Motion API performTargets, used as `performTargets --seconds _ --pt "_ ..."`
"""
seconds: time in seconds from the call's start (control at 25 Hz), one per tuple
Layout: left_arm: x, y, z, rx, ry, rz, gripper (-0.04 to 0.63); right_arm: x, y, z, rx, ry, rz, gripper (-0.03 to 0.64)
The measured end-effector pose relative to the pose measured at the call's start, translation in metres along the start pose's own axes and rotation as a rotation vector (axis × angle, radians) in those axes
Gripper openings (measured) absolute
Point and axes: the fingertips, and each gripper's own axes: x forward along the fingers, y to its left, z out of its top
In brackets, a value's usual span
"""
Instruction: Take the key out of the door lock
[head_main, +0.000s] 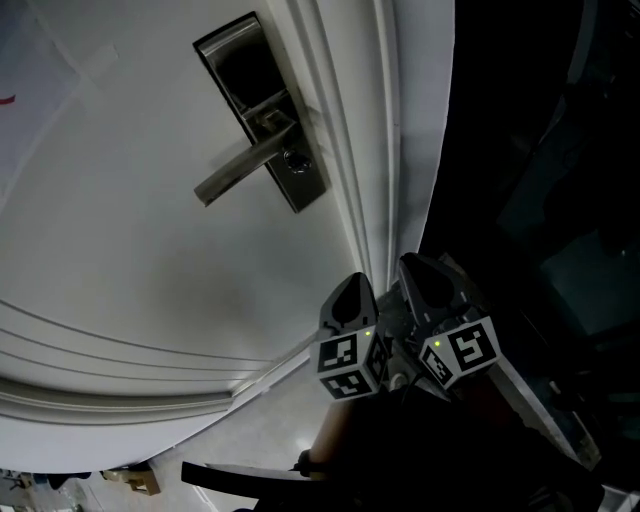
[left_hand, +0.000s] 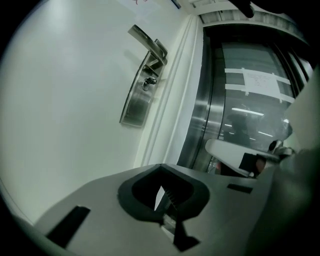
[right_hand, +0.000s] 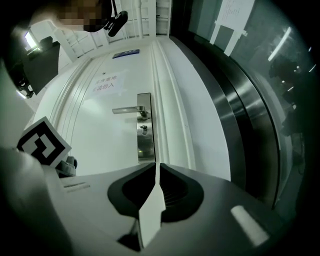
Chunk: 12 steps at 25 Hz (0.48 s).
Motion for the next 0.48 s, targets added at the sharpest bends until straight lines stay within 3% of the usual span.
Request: performTargets --seconds 0.48 --pt "0.006 0.028 0.027 -0.007 -0.030 0.028 0.000 0.045 0.018 0.050 -0.151 -0.121 0.094 0.015"
